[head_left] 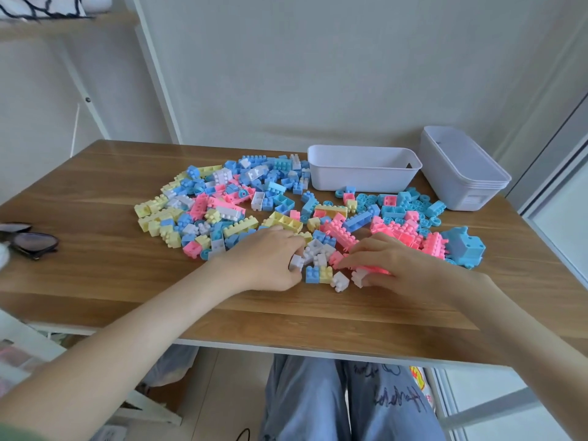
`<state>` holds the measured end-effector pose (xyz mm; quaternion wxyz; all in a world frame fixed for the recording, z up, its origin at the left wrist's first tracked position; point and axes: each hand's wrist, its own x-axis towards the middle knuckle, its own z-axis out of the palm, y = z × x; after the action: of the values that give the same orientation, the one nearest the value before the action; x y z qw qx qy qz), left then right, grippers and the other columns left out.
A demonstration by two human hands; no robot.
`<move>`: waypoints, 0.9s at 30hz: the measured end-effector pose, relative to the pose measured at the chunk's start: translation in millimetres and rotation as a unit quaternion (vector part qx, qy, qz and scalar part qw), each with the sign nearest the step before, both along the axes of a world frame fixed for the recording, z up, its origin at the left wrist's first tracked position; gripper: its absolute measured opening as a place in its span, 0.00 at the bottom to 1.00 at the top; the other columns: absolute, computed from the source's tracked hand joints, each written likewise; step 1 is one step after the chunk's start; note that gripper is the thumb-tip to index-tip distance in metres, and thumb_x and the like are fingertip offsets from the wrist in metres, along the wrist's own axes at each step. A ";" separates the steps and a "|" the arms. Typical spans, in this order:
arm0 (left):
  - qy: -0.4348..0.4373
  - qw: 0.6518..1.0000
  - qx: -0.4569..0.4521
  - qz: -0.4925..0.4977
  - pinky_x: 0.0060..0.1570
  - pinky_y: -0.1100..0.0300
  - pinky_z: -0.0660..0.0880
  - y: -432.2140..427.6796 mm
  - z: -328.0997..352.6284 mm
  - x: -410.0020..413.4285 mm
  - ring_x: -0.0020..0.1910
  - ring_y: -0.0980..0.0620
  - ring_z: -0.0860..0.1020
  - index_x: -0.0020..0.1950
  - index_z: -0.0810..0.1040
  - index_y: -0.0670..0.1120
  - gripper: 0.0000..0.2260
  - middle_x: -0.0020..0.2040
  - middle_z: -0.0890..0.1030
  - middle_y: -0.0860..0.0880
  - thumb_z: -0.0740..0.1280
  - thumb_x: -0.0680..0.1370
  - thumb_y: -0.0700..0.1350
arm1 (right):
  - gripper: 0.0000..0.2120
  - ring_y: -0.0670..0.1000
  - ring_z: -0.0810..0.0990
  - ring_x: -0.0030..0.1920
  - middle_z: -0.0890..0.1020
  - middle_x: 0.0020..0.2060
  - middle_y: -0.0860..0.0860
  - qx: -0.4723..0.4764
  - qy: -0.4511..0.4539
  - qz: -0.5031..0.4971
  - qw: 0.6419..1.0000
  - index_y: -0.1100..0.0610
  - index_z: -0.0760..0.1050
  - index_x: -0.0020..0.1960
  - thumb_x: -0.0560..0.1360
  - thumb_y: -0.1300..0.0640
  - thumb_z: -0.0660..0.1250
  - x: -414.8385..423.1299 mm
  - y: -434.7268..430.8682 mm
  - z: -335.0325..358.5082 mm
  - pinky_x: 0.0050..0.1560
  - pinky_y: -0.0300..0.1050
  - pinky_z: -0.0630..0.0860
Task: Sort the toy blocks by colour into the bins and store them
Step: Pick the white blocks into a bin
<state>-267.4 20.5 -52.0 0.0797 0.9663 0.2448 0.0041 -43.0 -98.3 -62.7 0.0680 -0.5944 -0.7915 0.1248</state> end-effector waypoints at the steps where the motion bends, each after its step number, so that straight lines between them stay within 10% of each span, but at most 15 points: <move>1: -0.015 1.000 -0.009 0.013 0.48 0.62 0.64 0.6 0.9 -0.7 0.52 0.56 0.65 0.51 0.69 0.49 0.06 0.46 0.69 0.56 0.62 0.77 0.49 | 0.19 0.42 0.62 0.66 0.71 0.62 0.40 0.008 0.005 0.004 1.000 0.40 0.69 0.66 0.78 0.54 0.63 0.5 1.2 -0.5 0.66 0.39 0.61; 11: -0.123 0.979 -0.071 0.145 0.30 0.61 0.63 2.5 5.8 -5.4 0.31 0.55 0.71 0.49 0.69 0.48 0.05 0.41 0.75 0.52 0.61 0.78 0.48 | 0.08 0.42 0.70 0.49 0.74 0.48 0.42 0.117 0.054 -0.059 0.990 0.51 0.73 0.52 0.79 0.61 0.57 -9.0 -1.4 -5.0 0.52 0.39 0.68; 27: -0.093 0.980 -0.092 0.151 0.32 0.62 0.62 -15.1 -2.7 15.5 0.37 0.54 0.68 0.52 0.64 0.43 0.05 0.44 0.70 0.48 0.59 0.78 0.41 | 0.14 0.48 0.77 0.43 0.77 0.43 0.47 0.186 -0.093 -0.116 0.971 0.55 0.72 0.54 0.77 0.46 0.55 -62.6 -18.6 -29.4 0.44 0.40 0.73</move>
<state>-251.9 5.4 -54.7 0.1888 0.9022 0.3787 0.0831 -105.6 -116.9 -92.2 0.1178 -0.6681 -0.7292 -0.0890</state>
